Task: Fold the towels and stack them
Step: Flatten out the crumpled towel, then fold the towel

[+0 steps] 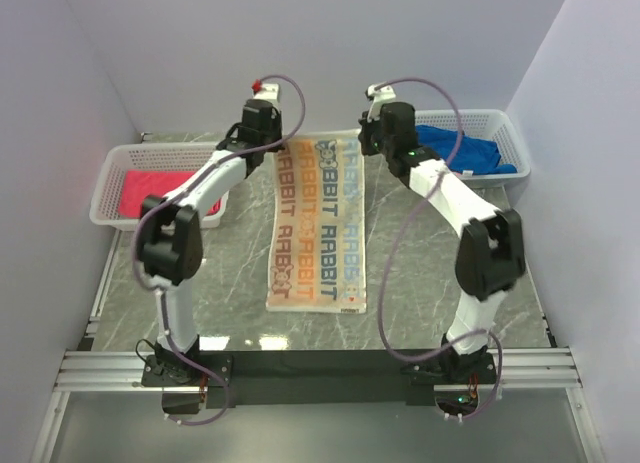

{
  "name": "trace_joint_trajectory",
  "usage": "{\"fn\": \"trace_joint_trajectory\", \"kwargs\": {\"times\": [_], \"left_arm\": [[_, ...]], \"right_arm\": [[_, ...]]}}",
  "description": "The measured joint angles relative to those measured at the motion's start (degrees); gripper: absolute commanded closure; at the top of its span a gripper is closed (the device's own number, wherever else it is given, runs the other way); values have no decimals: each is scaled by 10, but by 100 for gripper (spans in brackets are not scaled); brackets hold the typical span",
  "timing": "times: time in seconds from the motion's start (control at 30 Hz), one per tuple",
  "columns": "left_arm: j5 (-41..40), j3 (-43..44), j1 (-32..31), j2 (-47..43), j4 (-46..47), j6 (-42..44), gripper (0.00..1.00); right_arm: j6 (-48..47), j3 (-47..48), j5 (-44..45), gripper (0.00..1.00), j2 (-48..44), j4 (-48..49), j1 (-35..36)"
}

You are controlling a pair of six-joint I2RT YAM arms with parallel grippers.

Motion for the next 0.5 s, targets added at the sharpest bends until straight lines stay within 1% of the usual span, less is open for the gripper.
{"fn": "trace_joint_trajectory", "kwargs": {"times": [0.07, 0.2, 0.33, 0.5], "left_arm": [[5, 28, 5, 73, 2, -3, 100], [15, 75, 8, 143, 3, -2, 100], [33, 97, 19, 156, 26, -3, 100], [63, 83, 40, 149, 59, -12, 100]], "right_arm": [[-2, 5, -3, 100, 58, 11, -11], [-11, 24, -14, 100, 134, 30, -27], [-21, 49, -27, 100, 161, 44, -35], [-23, 60, -49, 100, 158, 75, -36]]}}
